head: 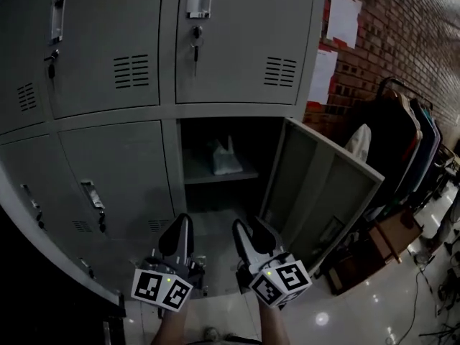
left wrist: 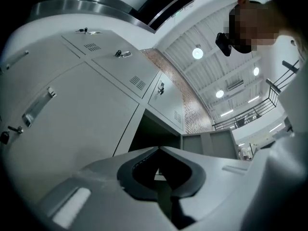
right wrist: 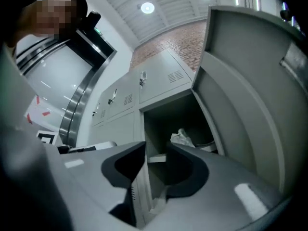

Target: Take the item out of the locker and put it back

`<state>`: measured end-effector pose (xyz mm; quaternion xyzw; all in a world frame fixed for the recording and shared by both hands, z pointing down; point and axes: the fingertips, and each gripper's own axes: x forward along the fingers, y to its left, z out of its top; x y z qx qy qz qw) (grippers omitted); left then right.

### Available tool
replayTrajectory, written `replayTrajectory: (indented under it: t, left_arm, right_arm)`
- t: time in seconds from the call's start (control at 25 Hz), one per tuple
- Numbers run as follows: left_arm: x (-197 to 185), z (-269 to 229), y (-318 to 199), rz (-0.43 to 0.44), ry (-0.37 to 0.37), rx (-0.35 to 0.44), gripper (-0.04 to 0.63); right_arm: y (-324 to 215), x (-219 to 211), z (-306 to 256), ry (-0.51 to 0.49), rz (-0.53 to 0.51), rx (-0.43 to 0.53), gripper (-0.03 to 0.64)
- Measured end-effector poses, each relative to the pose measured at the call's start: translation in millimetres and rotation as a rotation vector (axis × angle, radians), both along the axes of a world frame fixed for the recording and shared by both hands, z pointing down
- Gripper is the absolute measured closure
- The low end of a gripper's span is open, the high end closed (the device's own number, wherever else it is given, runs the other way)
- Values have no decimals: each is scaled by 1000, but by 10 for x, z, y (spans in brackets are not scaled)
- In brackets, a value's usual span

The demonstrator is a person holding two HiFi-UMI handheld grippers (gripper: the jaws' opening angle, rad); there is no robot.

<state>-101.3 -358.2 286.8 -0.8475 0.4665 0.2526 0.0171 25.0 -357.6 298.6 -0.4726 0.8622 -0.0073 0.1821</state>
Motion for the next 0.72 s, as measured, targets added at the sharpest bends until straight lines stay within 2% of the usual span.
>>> replayTrajectory:
  t: [0.04,0.12,0.2,0.28,0.4,0.56,0.72]
  left_arm:
    - [-2,0,-82,-1,9,-1,591]
    - [-1,-14,-209,4,49,-5,592]
    - [31,-41,-283,9,67,-1,591]
    - [53,-52,-328,-9,42,7,591]
    - [42,-21,-386,-19,39,-1,591]
    - [48,41,-440,-19,28,-12,591]
    - [-19,64,-477,-30,37,-20,591]
  right_arm:
    - [-105,11,-27,2,4,-1,444]
    - [-312,27,-125,27,27,10,350]
    - [-555,25,-262,71,56,12,278]
    - [-890,-18,-347,112,73,-33,224]
    - [-1450,-96,-387,184,117,-126,218]
    - [-1954,-159,-389,304,201,-194,186]
    - [-2190,-261,-212,347,193,-284,186]
